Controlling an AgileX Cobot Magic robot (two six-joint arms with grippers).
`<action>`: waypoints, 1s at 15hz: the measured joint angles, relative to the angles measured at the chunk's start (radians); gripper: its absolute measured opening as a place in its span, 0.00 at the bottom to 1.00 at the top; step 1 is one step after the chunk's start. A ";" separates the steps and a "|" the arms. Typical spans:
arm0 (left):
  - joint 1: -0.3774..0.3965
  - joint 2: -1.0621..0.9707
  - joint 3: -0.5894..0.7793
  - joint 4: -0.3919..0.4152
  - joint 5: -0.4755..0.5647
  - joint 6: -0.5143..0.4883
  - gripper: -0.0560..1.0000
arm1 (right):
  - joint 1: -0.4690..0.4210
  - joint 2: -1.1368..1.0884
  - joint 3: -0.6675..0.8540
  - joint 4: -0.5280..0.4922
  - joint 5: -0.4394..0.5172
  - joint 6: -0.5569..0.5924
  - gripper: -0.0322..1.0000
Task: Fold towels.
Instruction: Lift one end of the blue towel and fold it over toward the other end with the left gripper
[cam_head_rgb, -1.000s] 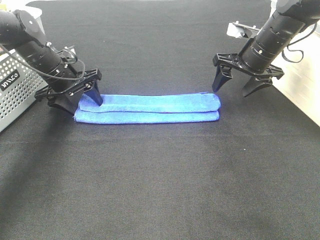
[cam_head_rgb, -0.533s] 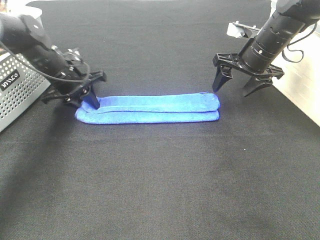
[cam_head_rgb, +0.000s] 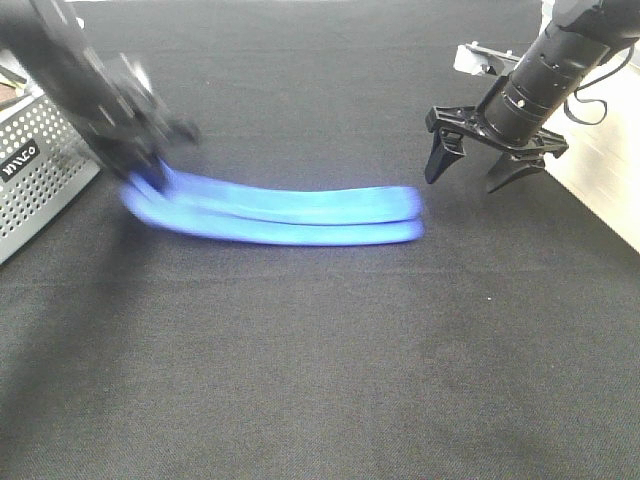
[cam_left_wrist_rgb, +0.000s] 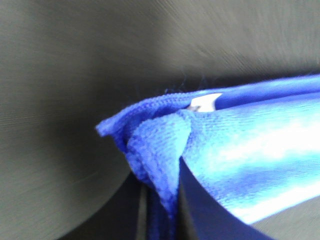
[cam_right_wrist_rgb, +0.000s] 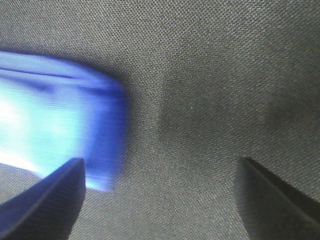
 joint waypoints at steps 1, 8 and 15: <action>0.000 -0.041 0.000 0.055 0.022 -0.028 0.14 | 0.000 0.000 0.000 0.000 0.000 0.000 0.77; -0.103 -0.094 -0.080 -0.092 0.114 -0.091 0.14 | 0.000 0.000 0.000 0.008 0.010 0.000 0.77; -0.304 0.121 -0.203 -0.168 -0.064 -0.235 0.31 | 0.000 0.000 0.000 0.015 0.016 0.000 0.77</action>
